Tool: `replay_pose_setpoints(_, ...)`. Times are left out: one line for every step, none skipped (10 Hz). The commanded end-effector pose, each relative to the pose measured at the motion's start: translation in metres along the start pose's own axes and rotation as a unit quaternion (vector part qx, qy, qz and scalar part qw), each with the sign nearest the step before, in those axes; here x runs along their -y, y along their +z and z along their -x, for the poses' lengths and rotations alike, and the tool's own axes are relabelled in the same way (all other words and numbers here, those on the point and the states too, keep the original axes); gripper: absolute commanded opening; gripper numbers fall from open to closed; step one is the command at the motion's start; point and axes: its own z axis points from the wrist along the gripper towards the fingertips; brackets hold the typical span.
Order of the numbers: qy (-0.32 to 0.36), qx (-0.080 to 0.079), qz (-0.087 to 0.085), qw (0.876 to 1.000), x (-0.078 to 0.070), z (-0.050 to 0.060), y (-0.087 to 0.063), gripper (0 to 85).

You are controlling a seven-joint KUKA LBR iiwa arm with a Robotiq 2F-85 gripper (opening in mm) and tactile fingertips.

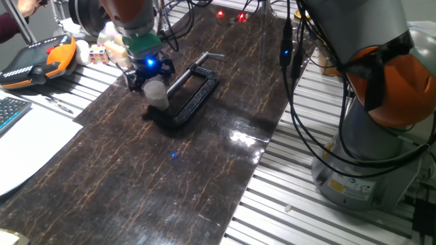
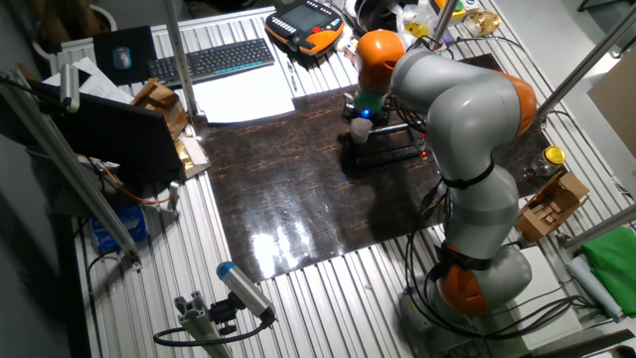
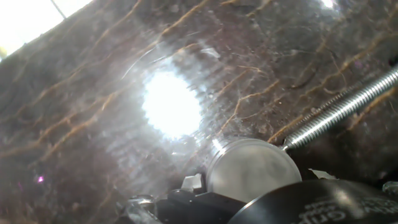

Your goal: Screw the lid onto the jar

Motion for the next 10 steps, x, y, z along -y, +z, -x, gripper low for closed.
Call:
replay_pose_setpoints(-0.458, 0.017, 0.038, 0.888, 0.0000, -0.0001, 0.0000, 81.3)
replay_pose_setpoints(-0.459, 0.016, 0.038, 0.887, 0.0001, -0.0002, 0.0002, 81.0)
replay_pose_setpoints(-0.460, 0.015, 0.039, 0.887, 0.0003, -0.0004, 0.0003, 80.7)
replay_pose_setpoints(-0.461, 0.015, 0.039, 0.887, 0.0005, -0.0003, 0.0002, 80.7)
replay_pose_setpoints(-0.461, 0.015, 0.039, 0.886, 0.0005, -0.0003, 0.0001, 80.7)
replay_pose_setpoints(-0.461, 0.015, 0.039, 0.886, 0.0004, -0.0003, 0.0002, 80.7)
replay_pose_setpoints(-0.461, 0.015, 0.039, 0.886, 0.0001, -0.0005, 0.0003, 80.7)
replay_pose_setpoints(-0.461, 0.015, 0.039, 0.886, 0.0001, -0.0006, 0.0003, 80.7)
replay_pose_setpoints(-0.462, 0.015, 0.039, 0.886, 0.0000, -0.0007, 0.0002, 80.7)
replay_pose_setpoints(-0.462, 0.015, 0.039, 0.886, 0.0000, -0.0007, 0.0003, 80.7)
